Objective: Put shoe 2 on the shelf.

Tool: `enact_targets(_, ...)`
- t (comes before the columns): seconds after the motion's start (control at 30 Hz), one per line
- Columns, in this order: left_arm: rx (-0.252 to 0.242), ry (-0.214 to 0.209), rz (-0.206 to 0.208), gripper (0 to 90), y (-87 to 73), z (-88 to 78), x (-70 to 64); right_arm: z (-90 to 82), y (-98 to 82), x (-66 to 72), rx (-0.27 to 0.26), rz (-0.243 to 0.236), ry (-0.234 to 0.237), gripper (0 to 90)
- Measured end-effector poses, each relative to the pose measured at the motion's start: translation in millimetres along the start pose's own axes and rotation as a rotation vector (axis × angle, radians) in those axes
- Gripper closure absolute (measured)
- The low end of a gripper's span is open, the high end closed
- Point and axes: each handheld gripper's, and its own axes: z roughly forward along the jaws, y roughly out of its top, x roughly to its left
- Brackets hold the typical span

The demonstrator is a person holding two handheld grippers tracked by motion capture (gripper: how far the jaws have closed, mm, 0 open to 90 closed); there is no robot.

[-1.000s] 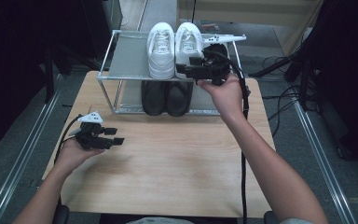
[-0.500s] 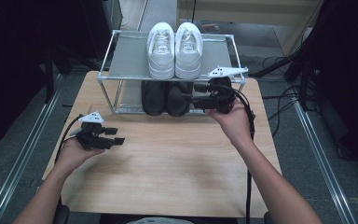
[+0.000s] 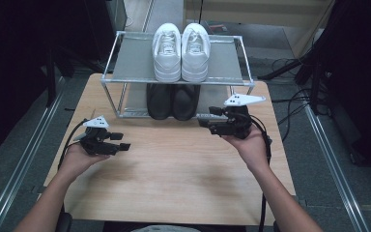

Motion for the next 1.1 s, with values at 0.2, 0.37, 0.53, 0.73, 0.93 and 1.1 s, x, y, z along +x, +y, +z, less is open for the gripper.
enact_targets(0.2, 0.001, 0.002, 0.004, 37.8, -0.2, -0.2, -0.2, -7.9, -27.4, -8.2, 0.01, 0.037, -0.025, 33.9)
enact_targets(0.37, 0.007, -0.001, 0.011, 37.5, 0.0, 0.3, -0.8, -17.0, -45.5, -13.8, 0.001, 0.052, -0.032, 33.5)
enact_targets(0.53, 0.01, -0.007, 0.033, 36.1, 1.4, 0.6, -2.7, -18.8, -64.2, -15.2, 0.032, 0.041, -0.039, 37.6)
enact_targets(0.73, 0.015, -0.013, 0.059, 35.4, 3.6, 3.1, -7.9, -9.9, -74.6, -21.3, 0.044, 0.061, -0.024, 34.9)
enact_targets(0.93, 0.023, -0.031, 0.08, 35.2, 6.2, 7.4, -14.8, -3.9, -79.0, -22.9, 0.078, 0.061, -0.025, 33.5)
enact_targets(1.1, 0.024, -0.042, 0.09, 34.5, 8.0, 10.5, -19.8, -3.0, -80.4, -21.8, 0.088, 0.039, 0.011, 27.9)
